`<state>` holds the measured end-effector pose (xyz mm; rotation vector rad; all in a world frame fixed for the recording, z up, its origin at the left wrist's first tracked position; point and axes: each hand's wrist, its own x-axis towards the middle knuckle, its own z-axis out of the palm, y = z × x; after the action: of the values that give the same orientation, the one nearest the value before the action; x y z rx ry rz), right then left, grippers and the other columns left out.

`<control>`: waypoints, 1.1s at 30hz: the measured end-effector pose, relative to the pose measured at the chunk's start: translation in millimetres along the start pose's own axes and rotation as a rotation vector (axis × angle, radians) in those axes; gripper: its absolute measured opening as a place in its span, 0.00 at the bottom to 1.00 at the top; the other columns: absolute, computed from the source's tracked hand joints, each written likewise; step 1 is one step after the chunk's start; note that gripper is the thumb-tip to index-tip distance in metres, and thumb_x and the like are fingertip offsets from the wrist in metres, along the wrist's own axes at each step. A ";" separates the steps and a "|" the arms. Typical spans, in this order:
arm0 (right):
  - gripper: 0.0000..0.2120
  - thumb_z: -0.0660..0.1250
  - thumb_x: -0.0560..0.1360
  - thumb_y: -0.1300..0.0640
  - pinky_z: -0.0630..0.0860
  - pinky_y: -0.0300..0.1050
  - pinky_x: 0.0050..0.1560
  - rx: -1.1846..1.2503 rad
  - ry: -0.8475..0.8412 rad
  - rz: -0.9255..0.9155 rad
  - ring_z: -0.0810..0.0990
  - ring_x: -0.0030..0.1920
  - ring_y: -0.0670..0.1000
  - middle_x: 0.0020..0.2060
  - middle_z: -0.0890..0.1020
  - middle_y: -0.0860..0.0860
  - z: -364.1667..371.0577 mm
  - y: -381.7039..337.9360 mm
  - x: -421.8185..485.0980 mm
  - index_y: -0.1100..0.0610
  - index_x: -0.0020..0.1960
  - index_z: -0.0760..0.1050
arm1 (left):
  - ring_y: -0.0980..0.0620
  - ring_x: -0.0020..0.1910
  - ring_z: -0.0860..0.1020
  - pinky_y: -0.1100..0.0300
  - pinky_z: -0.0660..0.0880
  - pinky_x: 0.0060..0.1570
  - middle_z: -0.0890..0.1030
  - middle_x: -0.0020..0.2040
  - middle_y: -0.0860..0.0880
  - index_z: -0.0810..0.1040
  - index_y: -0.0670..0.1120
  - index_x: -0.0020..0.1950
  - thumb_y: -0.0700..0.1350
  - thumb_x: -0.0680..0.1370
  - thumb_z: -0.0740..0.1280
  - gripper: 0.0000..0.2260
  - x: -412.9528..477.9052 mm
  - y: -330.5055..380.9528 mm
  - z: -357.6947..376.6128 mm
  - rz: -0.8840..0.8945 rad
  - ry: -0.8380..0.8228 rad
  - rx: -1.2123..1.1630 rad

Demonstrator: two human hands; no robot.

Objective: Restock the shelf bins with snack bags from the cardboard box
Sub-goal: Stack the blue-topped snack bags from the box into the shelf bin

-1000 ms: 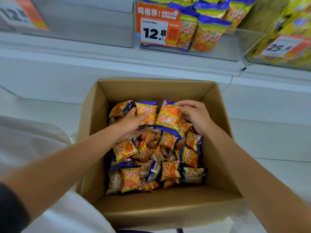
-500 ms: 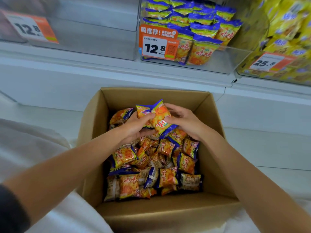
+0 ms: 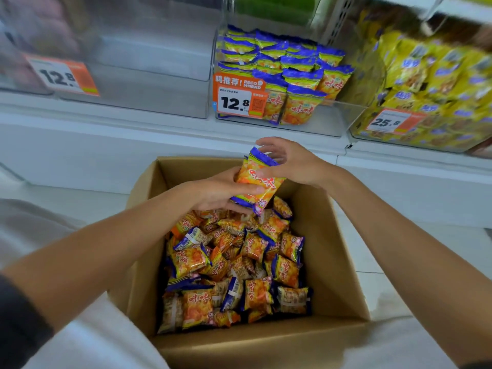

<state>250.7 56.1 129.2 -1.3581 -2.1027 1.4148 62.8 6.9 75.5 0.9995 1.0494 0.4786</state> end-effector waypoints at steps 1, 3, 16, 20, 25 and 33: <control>0.29 0.75 0.72 0.57 0.74 0.43 0.63 -0.010 -0.049 0.012 0.76 0.63 0.47 0.64 0.77 0.48 -5.8 -2.7 -2.9 0.51 0.70 0.70 | 0.51 0.56 0.82 0.53 0.81 0.52 0.80 0.61 0.48 0.69 0.51 0.68 0.46 0.72 0.74 0.26 -0.9 5.9 0.3 0.020 0.009 -0.009; 0.28 0.73 0.73 0.59 0.74 0.45 0.64 0.018 -0.181 0.047 0.78 0.62 0.48 0.62 0.79 0.49 -19.4 -8.5 -9.3 0.51 0.71 0.69 | 0.50 0.56 0.82 0.54 0.81 0.52 0.80 0.62 0.48 0.68 0.50 0.69 0.47 0.71 0.74 0.29 -3.5 18.8 0.8 0.037 0.019 0.015; 0.32 0.76 0.69 0.65 0.79 0.44 0.57 -0.135 -0.220 0.103 0.78 0.59 0.50 0.60 0.77 0.50 -79.5 -54.2 -32.8 0.51 0.68 0.67 | 0.53 0.62 0.75 0.66 0.79 0.46 0.73 0.63 0.55 0.58 0.51 0.76 0.43 0.67 0.80 0.44 3.2 91.9 28.3 0.335 0.121 0.534; 0.39 0.80 0.64 0.59 0.78 0.48 0.60 -0.184 -0.148 0.093 0.77 0.61 0.48 0.62 0.76 0.47 -92.1 -50.2 -30.7 0.50 0.69 0.64 | 0.55 0.63 0.71 0.63 0.73 0.54 0.69 0.66 0.53 0.56 0.49 0.75 0.49 0.65 0.81 0.47 15.8 106.2 31.8 0.447 0.225 0.746; 0.37 0.81 0.62 0.51 0.75 0.42 0.53 -0.453 0.185 0.039 0.76 0.59 0.50 0.58 0.75 0.45 -132.3 -60.9 -22.9 0.53 0.66 0.68 | 0.49 0.68 0.69 0.50 0.71 0.65 0.67 0.72 0.50 0.56 0.49 0.77 0.61 0.59 0.81 0.54 35.8 155.6 29.1 0.589 0.359 1.000; 0.34 0.79 0.66 0.56 0.70 0.45 0.48 -0.811 0.384 0.120 0.74 0.48 0.55 0.54 0.77 0.53 -227.9 -65.8 6.4 0.57 0.68 0.69 | 0.46 0.79 0.51 0.41 0.52 0.75 0.53 0.80 0.48 0.55 0.57 0.79 0.68 0.77 0.57 0.33 106.9 211.4 -10.9 0.451 0.403 1.495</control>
<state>359.1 188.4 293.7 -1.8524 -2.4210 0.2300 126.5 196.2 203.4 2.5720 1.5452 0.1787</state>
